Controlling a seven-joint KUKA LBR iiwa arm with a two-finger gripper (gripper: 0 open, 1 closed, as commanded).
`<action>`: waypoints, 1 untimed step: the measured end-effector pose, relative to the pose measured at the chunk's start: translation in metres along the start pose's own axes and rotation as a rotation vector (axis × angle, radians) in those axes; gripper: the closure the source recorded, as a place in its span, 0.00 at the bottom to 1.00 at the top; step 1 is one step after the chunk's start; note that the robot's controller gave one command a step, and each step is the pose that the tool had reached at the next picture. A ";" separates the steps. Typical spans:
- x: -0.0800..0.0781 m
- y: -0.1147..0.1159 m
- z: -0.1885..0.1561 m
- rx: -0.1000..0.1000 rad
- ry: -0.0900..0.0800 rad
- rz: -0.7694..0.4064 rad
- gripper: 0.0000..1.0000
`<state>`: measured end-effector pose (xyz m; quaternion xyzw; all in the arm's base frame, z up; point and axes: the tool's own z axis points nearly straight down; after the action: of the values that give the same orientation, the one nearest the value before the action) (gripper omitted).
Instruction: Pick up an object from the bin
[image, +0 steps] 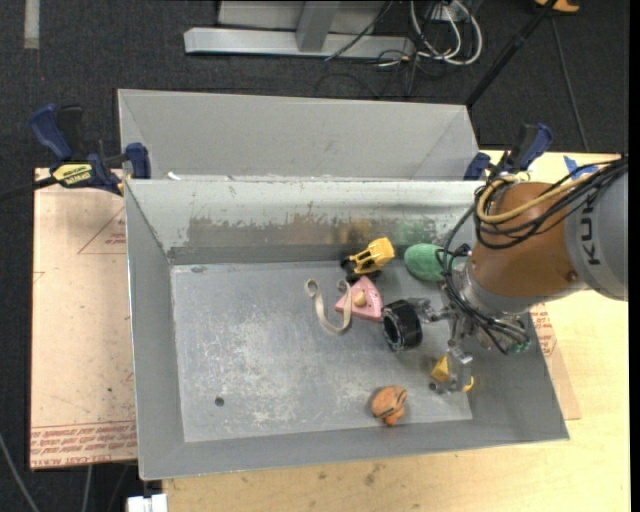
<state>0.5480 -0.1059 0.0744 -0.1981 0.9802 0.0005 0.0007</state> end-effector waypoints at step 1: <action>-0.024 -0.030 0.003 0.000 -0.002 -0.017 0.00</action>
Offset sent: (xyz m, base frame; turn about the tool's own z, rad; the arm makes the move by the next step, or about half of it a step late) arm -0.0050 0.0173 -0.0044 0.1397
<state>0.5817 -0.1239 0.0709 -0.2065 0.9784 0.0004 0.0016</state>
